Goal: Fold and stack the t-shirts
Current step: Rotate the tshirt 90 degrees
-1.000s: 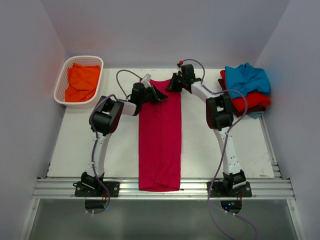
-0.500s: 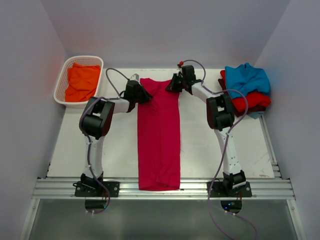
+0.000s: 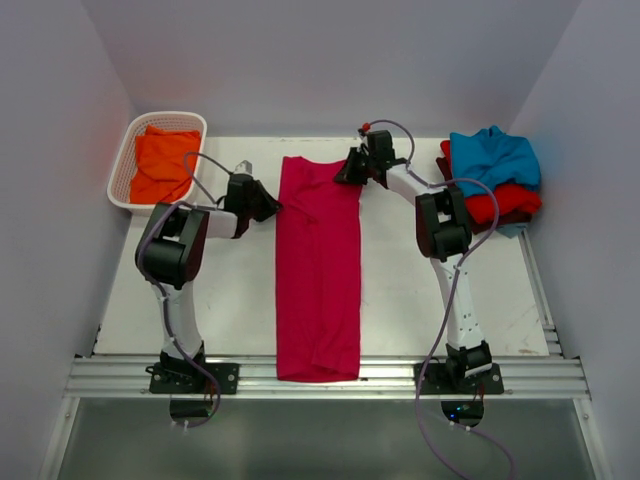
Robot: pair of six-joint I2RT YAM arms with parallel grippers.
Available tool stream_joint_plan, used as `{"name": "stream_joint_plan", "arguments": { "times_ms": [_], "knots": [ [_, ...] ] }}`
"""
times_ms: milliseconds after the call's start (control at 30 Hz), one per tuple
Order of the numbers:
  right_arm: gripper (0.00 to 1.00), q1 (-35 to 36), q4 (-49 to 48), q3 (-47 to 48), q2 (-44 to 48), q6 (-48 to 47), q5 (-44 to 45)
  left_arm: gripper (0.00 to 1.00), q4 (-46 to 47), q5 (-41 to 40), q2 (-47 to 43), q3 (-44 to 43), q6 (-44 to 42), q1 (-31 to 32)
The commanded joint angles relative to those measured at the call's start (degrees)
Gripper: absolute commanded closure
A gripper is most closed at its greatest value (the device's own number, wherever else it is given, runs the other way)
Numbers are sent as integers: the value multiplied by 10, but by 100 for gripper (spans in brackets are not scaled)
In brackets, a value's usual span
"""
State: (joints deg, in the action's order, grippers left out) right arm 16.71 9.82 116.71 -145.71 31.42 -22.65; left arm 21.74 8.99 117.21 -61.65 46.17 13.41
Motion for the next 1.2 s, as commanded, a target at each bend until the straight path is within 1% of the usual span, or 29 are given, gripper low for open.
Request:
{"name": "stream_joint_plan", "arguments": {
  "times_ms": [0,167,200,333,433,467,533,567,633,667,733,767,867,933,1033,1067,1133,1167],
  "knots": [
    [100,-22,94,-26,-4,-37,60,100,4,5,-41,36,0,-16],
    [100,-23,96,-27,2,-43,60,100,71,53,-92,34,7,-14],
    [100,-22,96,-27,3,-43,60,100,74,65,-98,16,6,-11],
    [100,-23,95,-26,4,-44,55,100,95,75,-76,-38,-7,-1],
    [100,-22,94,-28,5,-44,51,100,131,112,-15,-97,0,2],
    [100,-22,93,-27,5,-44,50,100,131,120,27,-140,6,4],
    [100,-22,92,-27,5,-44,47,100,132,169,79,-194,15,7],
    [100,-23,92,-28,5,-44,47,100,134,202,126,-240,34,11],
    [100,-22,94,-26,4,-47,46,100,167,238,170,-280,56,15],
    [100,-22,96,-25,4,-47,46,100,166,246,203,-317,62,22],
    [100,-22,98,-24,3,-51,45,100,145,254,231,-354,51,31],
    [100,-22,99,-22,3,-51,45,100,133,264,259,-396,45,38],
    [100,-22,100,-23,3,-52,46,100,107,294,311,-464,49,47],
    [100,-23,101,-21,2,-52,46,100,96,296,317,-472,47,49],
    [100,-22,103,-22,0,-55,47,100,46,240,289,-431,6,51],
    [100,-22,103,-22,0,-55,47,100,12,193,262,-418,-23,51],
    [100,-22,103,-22,-1,-55,48,100,-13,146,233,-380,-50,50],
    [100,-23,103,-21,-4,-55,49,100,-34,102,206,-369,-70,49]
  ]
}}
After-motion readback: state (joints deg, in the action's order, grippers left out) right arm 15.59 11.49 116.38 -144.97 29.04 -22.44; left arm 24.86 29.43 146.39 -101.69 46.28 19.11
